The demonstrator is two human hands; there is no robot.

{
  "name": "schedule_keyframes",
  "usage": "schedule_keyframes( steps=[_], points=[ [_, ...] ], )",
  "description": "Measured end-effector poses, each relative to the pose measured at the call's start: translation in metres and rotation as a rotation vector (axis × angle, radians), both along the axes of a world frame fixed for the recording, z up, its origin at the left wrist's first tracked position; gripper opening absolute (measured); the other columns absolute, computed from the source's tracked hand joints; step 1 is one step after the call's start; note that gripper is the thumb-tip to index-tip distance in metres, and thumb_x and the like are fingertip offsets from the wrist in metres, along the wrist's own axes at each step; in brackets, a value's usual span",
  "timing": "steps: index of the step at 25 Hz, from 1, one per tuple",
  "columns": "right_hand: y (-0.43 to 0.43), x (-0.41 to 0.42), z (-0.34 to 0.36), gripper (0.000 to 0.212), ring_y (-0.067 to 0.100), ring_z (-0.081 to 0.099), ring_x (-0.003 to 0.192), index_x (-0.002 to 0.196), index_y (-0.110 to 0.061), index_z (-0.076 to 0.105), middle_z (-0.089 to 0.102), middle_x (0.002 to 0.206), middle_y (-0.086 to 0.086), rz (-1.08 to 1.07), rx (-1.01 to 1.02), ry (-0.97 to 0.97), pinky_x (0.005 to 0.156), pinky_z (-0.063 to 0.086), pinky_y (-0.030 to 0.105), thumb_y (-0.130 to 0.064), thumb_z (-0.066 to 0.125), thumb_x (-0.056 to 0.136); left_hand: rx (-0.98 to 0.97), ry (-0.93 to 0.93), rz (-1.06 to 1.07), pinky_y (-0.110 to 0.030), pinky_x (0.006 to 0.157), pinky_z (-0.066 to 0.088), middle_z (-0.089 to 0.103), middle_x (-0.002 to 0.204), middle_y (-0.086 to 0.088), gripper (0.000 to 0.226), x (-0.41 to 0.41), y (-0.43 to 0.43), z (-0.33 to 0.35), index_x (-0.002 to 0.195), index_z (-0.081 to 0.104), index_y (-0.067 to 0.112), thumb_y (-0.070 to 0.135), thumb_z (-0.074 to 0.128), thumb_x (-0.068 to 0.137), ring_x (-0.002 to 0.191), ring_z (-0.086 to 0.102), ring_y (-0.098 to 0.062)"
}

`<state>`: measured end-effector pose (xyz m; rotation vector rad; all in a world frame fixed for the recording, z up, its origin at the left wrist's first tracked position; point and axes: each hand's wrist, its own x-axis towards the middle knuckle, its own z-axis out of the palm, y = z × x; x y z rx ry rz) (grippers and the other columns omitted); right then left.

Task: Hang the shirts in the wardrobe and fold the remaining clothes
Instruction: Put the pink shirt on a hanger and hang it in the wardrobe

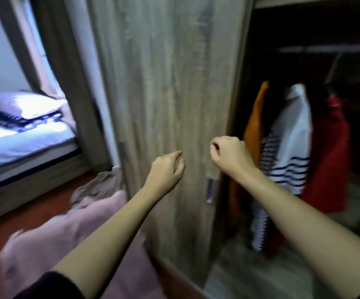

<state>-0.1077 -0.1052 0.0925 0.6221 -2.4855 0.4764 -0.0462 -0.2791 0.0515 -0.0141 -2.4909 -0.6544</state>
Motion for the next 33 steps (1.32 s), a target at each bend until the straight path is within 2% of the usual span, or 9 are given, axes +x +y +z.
schedule_keyframes(
  steps=[3,6,14,18,22,24,28,30,33],
  points=[
    [-0.083,0.025,-0.033,0.025,0.034,0.062,0.096,0.097,-0.013,0.068,0.068,0.102,0.013,0.124,0.05,-0.086,0.076,0.047,0.035,-0.024,0.047,0.089,-0.05,-0.128,0.121,-0.041,0.079,0.047,0.069,0.101,-0.021,0.044,0.047,-0.091,-0.026,0.103,0.067,0.004,0.031,0.038,0.083,0.095,0.063,-0.039],
    [-0.164,0.048,-0.059,0.026,0.034,0.061,0.097,0.099,-0.01,0.068,0.068,0.103,0.015,0.275,0.11,-0.147,0.076,0.045,0.036,-0.022,0.047,0.09,-0.096,-0.224,0.283,-0.04,0.073,0.044,0.069,0.1,-0.02,0.032,0.093,-0.177,-0.053,0.101,0.067,0.006,0.024,0.043,0.09,0.092,0.062,-0.04],
    [-0.31,0.051,-0.142,0.03,0.037,0.055,0.107,0.113,-0.004,0.06,0.057,0.114,0.021,0.52,0.245,-0.338,0.088,0.042,0.038,-0.022,0.045,0.094,0.022,-0.421,0.627,-0.04,0.077,0.047,0.069,0.101,-0.021,0.026,0.154,-0.331,-0.123,0.098,0.068,0.005,0.022,0.049,0.092,0.096,0.06,-0.042],
    [-0.35,0.038,-0.175,0.046,0.037,0.042,0.124,0.139,-0.017,0.039,0.043,0.133,0.018,0.557,0.342,-0.505,0.102,0.037,0.042,-0.022,0.046,0.094,0.063,-0.605,0.635,-0.038,0.087,0.046,0.066,0.114,-0.018,0.032,0.148,-0.369,-0.149,0.109,0.067,0.007,0.027,0.048,0.094,0.106,0.057,-0.039],
    [-0.377,0.026,-0.198,0.055,0.042,0.041,0.124,0.146,-0.023,0.026,0.041,0.138,0.021,0.547,0.339,-0.589,0.105,0.035,0.044,-0.024,0.043,0.095,0.161,-0.726,0.72,-0.036,0.087,0.045,0.064,0.117,-0.019,0.043,0.133,-0.386,-0.176,0.108,0.066,0.004,0.038,0.044,0.095,0.109,0.056,-0.038],
    [-0.385,0.019,-0.208,0.048,0.04,0.045,0.121,0.14,-0.017,0.038,0.047,0.134,0.02,0.501,0.379,-0.612,0.102,0.038,0.044,-0.025,0.044,0.093,0.197,-0.825,0.804,-0.036,0.087,0.046,0.061,0.12,-0.021,0.048,0.125,-0.39,-0.179,0.112,0.062,0.001,0.042,0.046,0.093,0.109,0.056,-0.038],
    [-0.394,0.016,-0.217,0.034,0.037,0.052,0.113,0.118,-0.002,0.057,0.057,0.121,0.021,0.401,0.216,-0.599,0.093,0.043,0.039,-0.02,0.052,0.089,0.331,-0.94,0.896,-0.034,0.08,0.05,0.061,0.118,-0.019,0.049,0.117,-0.391,-0.174,0.114,0.061,0.003,0.044,0.056,0.086,0.102,0.061,-0.035],
    [-0.393,0.016,-0.215,0.026,0.037,0.055,0.107,0.108,-0.001,0.062,0.061,0.113,0.021,0.423,0.158,-0.52,0.086,0.041,0.038,-0.018,0.051,0.091,0.451,-0.906,0.932,-0.033,0.078,0.052,0.062,0.114,-0.018,0.041,0.119,-0.39,-0.172,0.11,0.062,0.003,0.035,0.059,0.084,0.099,0.062,-0.035],
    [-0.386,0.019,-0.201,0.014,0.038,0.054,0.097,0.095,0.0,0.059,0.06,0.102,0.02,0.503,-0.017,-0.346,0.079,0.04,0.04,-0.01,0.051,0.091,0.525,-0.728,0.976,-0.038,0.087,0.05,0.061,0.117,-0.018,0.032,0.118,-0.388,-0.171,0.107,0.063,0.005,0.029,0.053,0.088,0.103,0.058,-0.036]
  ],
)
